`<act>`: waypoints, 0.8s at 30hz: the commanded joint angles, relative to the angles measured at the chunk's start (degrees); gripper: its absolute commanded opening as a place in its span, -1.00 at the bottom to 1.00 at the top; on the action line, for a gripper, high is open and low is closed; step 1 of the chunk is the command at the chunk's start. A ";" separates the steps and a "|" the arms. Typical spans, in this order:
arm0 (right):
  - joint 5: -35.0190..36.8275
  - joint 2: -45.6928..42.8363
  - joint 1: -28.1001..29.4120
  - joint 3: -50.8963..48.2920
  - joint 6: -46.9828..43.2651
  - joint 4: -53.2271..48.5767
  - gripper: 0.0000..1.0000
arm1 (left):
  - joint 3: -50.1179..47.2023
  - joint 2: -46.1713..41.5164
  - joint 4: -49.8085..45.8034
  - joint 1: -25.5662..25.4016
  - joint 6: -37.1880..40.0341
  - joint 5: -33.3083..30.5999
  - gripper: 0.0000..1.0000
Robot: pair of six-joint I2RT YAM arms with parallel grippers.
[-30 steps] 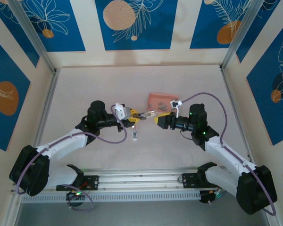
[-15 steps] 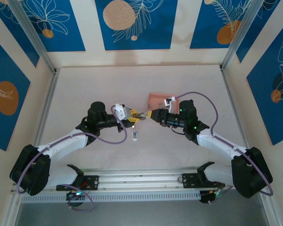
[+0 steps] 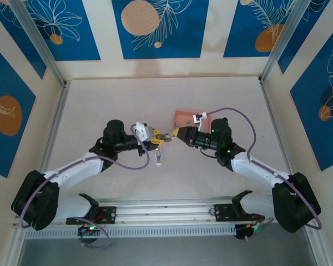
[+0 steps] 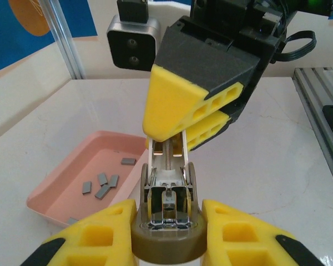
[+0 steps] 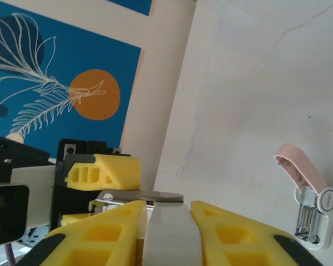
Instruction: Load the staples into the stapler
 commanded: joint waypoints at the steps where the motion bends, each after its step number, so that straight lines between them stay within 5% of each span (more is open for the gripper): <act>1: 1.63 -1.31 0.24 -1.09 0.68 2.33 -0.57 | 0.21 -0.91 0.90 -0.14 -0.53 0.77 -0.76; 4: 2.95 -2.44 0.21 -1.19 -0.59 0.31 -0.70 | 0.17 -0.91 0.93 -0.19 -1.36 0.51 -0.69; 7: 4.49 -4.84 -0.47 0.65 -6.24 -7.45 -0.75 | 0.22 -1.22 0.81 -0.14 -3.39 -0.26 -0.36; 14: 10.28 -8.39 -1.08 9.32 -33.17 -30.56 -0.79 | 2.60 -2.56 -6.60 -0.09 -13.92 -0.94 0.08; 24: 0.54 -7.42 -1.89 12.25 -55.26 -31.19 -0.88 | 7.55 -2.18 -20.48 -0.14 -33.58 -3.43 0.38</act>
